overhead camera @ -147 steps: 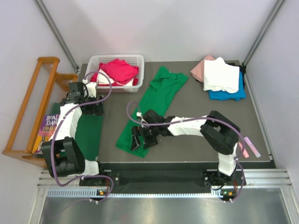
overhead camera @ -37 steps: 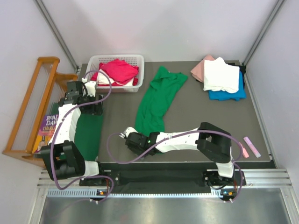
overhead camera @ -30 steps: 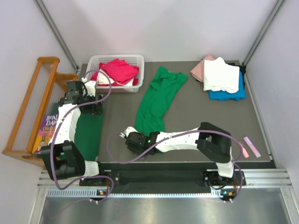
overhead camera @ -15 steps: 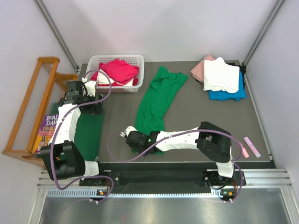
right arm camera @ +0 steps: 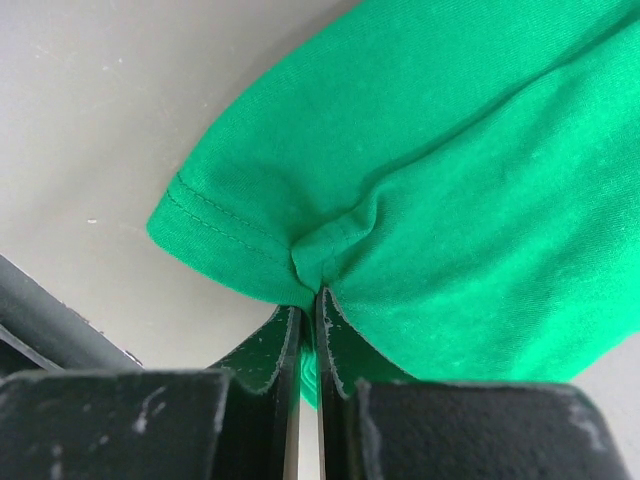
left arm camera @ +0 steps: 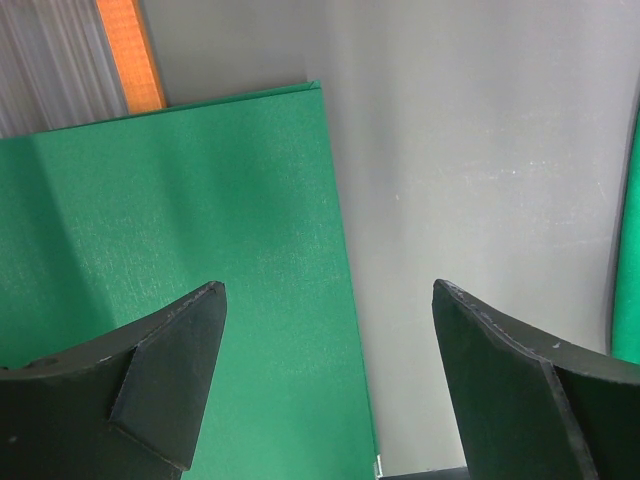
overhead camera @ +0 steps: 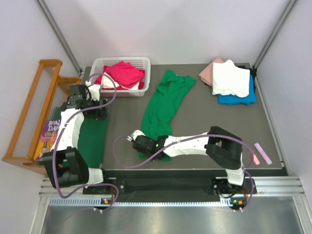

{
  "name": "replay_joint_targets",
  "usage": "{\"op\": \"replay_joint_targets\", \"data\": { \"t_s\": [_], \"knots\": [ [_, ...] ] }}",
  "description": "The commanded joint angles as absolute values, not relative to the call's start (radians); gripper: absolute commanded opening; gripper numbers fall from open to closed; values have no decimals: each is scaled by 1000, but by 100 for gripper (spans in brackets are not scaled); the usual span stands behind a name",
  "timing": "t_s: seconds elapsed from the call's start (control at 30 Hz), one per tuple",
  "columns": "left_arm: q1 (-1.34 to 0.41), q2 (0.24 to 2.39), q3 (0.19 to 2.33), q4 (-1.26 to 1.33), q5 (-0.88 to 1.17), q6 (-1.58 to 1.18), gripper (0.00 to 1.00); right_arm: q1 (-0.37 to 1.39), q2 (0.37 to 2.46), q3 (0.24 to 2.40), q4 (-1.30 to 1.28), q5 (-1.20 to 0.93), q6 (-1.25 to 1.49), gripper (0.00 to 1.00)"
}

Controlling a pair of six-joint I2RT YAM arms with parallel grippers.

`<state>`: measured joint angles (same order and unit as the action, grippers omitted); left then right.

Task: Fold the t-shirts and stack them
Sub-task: Fold the tshirt

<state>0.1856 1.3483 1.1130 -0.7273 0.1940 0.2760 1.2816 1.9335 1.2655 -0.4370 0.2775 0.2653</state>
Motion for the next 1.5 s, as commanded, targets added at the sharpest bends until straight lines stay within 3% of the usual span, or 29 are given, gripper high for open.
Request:
{"op": "replay_joint_targets", "data": {
  "t_s": [0.0,0.47,1.47],
  "knots": [
    [192,1324,1132,-733,216,288,88,1307,1961,1200,-505,147,319,0],
    [192,1319,1140,-746,252,284,88,1523,1891,1376,-686,74,414,0],
    [189,1312,1121,-765,279,307,88,1422,1698,1463,-813,215,420,0]
  ]
}}
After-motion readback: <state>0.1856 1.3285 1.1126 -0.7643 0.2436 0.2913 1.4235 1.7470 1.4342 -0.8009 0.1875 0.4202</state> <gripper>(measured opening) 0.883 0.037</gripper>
